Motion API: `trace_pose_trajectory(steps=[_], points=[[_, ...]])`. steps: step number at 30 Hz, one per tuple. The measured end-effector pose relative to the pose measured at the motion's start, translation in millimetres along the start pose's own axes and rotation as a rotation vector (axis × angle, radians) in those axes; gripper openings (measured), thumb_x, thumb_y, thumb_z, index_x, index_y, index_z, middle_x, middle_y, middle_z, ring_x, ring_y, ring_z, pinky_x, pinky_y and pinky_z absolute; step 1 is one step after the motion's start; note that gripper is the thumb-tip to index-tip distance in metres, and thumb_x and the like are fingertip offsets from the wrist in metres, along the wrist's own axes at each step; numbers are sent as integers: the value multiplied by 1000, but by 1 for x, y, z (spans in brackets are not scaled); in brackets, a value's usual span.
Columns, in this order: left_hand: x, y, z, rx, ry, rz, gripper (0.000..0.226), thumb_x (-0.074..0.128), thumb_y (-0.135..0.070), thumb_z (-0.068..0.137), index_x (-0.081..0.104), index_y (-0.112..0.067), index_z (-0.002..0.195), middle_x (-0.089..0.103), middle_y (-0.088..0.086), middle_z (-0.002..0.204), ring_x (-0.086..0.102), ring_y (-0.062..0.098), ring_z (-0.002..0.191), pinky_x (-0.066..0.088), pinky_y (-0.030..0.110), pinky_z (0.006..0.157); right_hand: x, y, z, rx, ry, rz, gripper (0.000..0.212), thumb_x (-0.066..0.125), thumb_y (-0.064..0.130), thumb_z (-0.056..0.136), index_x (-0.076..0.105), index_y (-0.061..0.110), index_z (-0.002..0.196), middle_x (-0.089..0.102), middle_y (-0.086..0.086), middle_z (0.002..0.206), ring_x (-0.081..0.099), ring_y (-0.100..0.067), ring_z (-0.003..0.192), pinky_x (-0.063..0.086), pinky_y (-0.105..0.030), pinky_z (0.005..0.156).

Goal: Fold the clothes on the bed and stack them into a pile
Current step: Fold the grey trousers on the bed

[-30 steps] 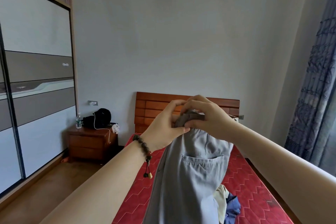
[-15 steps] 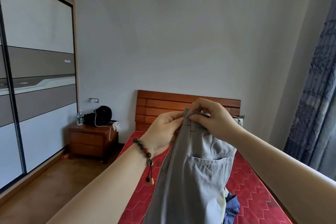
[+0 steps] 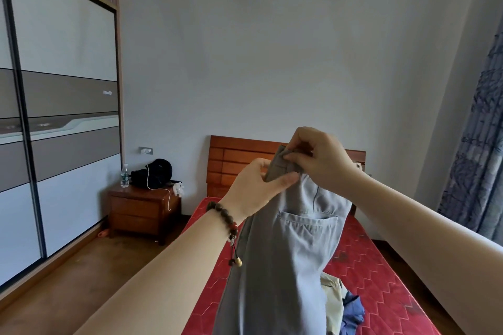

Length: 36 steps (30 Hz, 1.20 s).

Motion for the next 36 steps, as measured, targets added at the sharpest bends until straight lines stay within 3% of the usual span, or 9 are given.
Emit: trace_pose_trajectory(steps=[4,8,12,17,20,24,30,32,36], points=[[-12,-23,14,39,-74,-19,18,78,-29,79,74,-13,87,75,4,87,71,18,85,57,45,85,-12,21,18,-87,-69,-26,16,74,7,78,65,17,86,63,5,81,55,-2,72,39,-7,64],[-40,-44,30,140,-109,-72,12,77,-18,81,75,-20,92,76,-1,92,72,16,90,56,38,86,-44,0,39,45,208,-236,56,82,41,69,53,34,117,65,15,81,58,3,69,39,-9,60],[-62,-48,39,154,-94,-199,13,76,-16,80,74,-23,91,76,-1,94,72,15,91,58,27,79,-65,-34,35,240,499,-395,25,83,40,70,70,24,85,68,11,68,61,-1,57,45,-19,57],[-52,-45,50,18,37,-152,27,84,-25,68,76,-21,93,76,1,97,72,17,93,57,31,83,-88,-28,54,138,159,-292,23,85,26,69,64,24,61,56,15,47,53,2,44,41,-13,45],[-58,-47,57,26,-66,-192,14,82,-17,74,77,-21,87,76,2,93,73,18,90,57,33,82,-123,-51,36,230,-281,-22,32,84,38,68,66,33,94,66,18,77,61,7,64,46,-13,61],[-61,-44,60,39,-184,-325,7,80,-14,75,77,-17,81,76,7,92,73,23,90,57,36,82,-42,-111,-33,582,-77,597,79,87,38,53,61,6,121,74,-7,100,72,-23,90,59,-39,81],[-51,-44,62,13,-145,-238,14,85,-22,70,76,-17,80,76,2,87,73,17,83,57,26,70,-49,-132,-42,544,-291,558,21,86,22,70,73,14,84,76,-5,87,72,-25,87,57,-47,86],[-53,-50,66,36,-193,-287,10,82,-17,74,76,-17,82,76,2,88,73,18,85,58,28,73,-52,-129,-42,493,-268,635,27,86,28,68,73,17,89,76,-4,92,72,-23,91,56,-45,88],[-61,-55,72,66,-290,-385,11,80,-13,77,74,-16,85,76,2,90,73,15,87,56,24,73,-11,-145,-75,640,126,466,55,91,29,60,69,15,109,75,-2,101,71,-22,96,55,-41,92]])
Point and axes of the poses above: each hand's wrist, its own z-axis towards the middle knuckle, its own x-axis out of the palm, y = z × x, the point moved 9 cm from there along z, towards the middle knuckle
